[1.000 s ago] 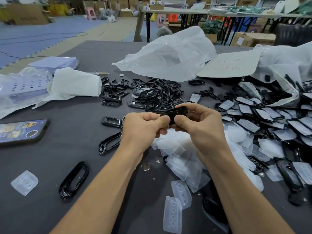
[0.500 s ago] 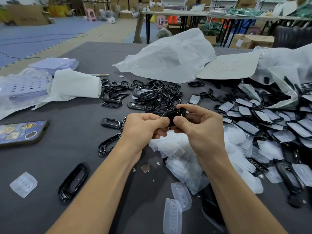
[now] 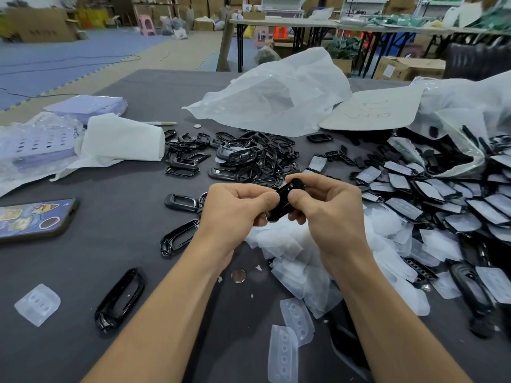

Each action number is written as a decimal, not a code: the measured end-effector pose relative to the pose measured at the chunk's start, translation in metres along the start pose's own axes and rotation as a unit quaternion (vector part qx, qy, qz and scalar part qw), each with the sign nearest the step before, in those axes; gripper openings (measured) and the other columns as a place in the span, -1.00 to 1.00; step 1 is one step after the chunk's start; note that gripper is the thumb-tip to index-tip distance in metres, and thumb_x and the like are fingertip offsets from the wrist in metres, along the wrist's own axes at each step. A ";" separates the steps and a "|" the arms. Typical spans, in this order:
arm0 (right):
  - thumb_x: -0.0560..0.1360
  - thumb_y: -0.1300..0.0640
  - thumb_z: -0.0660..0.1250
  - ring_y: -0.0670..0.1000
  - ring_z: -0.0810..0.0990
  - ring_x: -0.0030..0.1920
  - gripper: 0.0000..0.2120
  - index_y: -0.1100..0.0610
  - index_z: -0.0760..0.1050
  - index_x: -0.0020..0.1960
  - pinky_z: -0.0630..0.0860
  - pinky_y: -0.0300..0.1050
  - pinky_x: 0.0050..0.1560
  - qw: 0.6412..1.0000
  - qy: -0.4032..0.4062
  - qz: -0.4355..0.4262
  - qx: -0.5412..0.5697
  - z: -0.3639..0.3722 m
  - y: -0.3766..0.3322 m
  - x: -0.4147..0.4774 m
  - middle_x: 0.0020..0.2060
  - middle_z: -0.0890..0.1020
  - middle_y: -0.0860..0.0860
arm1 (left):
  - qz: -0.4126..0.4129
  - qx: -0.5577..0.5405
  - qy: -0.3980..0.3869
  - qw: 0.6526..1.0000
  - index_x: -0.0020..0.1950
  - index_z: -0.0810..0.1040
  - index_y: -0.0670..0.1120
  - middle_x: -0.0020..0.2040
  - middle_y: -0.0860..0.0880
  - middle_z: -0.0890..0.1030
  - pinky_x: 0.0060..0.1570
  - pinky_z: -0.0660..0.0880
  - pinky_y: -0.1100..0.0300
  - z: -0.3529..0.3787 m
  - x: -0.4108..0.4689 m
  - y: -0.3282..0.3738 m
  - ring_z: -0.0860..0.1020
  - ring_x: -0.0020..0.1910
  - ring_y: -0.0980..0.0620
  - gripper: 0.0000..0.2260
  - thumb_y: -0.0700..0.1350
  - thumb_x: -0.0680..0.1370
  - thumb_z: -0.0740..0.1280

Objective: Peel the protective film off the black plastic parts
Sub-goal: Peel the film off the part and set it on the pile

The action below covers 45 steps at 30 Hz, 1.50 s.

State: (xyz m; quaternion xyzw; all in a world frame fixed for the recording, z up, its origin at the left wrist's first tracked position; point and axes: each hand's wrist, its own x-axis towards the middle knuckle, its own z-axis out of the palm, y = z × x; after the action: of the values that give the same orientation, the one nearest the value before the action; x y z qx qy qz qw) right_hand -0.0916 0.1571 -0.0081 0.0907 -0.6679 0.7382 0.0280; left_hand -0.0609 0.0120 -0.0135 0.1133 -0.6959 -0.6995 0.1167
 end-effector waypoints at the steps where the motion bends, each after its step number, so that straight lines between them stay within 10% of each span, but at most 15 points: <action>1: 0.47 0.45 0.39 -0.02 0.55 -0.46 -0.77 0.17 0.71 -0.06 0.47 -0.24 -0.41 1.000 0.001 0.004 0.001 0.001 0.000 -0.001 -0.39 0.69 0.07 | -0.001 -0.002 0.015 1.000 -0.24 0.79 0.00 -0.35 -0.09 0.71 -0.42 0.50 0.26 0.001 0.000 -0.001 0.53 -0.44 0.05 -0.85 -0.25 0.46 0.56; 17: 0.49 0.40 0.46 -0.02 0.65 -0.37 -0.79 0.12 0.70 -0.19 0.55 -0.22 -0.32 0.996 0.037 0.060 0.062 -0.001 0.001 0.000 -0.33 0.72 0.07 | 0.149 0.046 0.111 0.981 -0.23 0.73 0.19 -0.27 0.17 0.74 -0.20 0.64 0.32 0.018 -0.017 0.000 0.72 -0.27 0.18 -0.62 -0.35 0.44 0.54; 24: 0.52 0.58 0.08 0.10 0.72 -0.18 -0.59 0.29 0.64 0.04 0.71 -0.02 -0.04 0.943 -0.074 0.207 0.251 -0.001 -0.002 0.004 -0.16 0.70 0.23 | 0.326 0.283 0.207 0.878 -0.08 0.79 0.11 -0.01 0.20 0.75 0.12 0.49 0.42 0.019 -0.024 -0.004 0.65 0.06 0.25 -0.76 -0.23 0.39 0.59; 31: 0.50 0.65 0.00 0.15 0.72 0.03 -0.49 0.30 0.59 0.16 0.70 -0.01 0.05 0.921 -0.067 0.255 0.286 -0.005 -0.003 0.009 0.04 0.71 0.24 | 0.172 0.140 0.128 0.967 -0.12 0.70 0.37 0.05 0.46 0.62 0.01 0.58 0.40 0.011 -0.016 0.000 0.69 -0.04 0.31 -0.41 -0.42 0.44 0.44; 34: 0.49 0.65 0.01 0.16 0.71 0.06 -0.50 0.31 0.60 0.15 0.69 -0.01 0.09 0.914 -0.074 0.274 0.290 -0.005 -0.003 0.007 0.04 0.71 0.23 | 0.162 0.108 0.121 0.973 -0.05 0.73 0.29 0.12 0.39 0.66 -0.09 0.60 0.38 0.011 -0.013 -0.003 0.68 -0.23 0.27 -0.46 -0.43 0.43 0.45; 41: 0.41 0.73 0.08 0.07 0.76 -0.05 -0.46 0.34 0.62 0.15 0.69 -0.10 0.04 0.914 -0.092 0.273 0.285 -0.007 -0.004 0.006 -0.01 0.73 0.19 | 0.100 -0.086 0.088 0.987 0.14 0.71 0.02 0.11 0.12 0.75 -0.01 0.63 0.29 0.010 -0.005 -0.009 0.66 0.20 0.20 -0.38 -0.60 0.41 0.19; 45: 0.42 0.71 0.16 0.06 0.75 -0.06 -0.52 0.30 0.65 0.08 0.67 -0.12 0.10 0.935 -0.098 0.245 0.236 -0.006 -0.003 0.004 -0.05 0.73 0.17 | 0.073 -0.149 0.090 0.982 0.16 0.71 -0.08 0.06 0.03 0.77 0.08 0.63 0.27 0.008 -0.004 -0.005 0.69 0.14 0.16 -0.63 -0.45 0.48 0.42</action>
State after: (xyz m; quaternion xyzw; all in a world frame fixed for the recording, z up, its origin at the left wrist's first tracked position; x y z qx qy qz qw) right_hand -0.0958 0.1626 -0.0055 0.0006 -0.4759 0.8458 -0.2413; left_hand -0.0595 0.0214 -0.0188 0.1060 -0.5768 -0.7721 0.2450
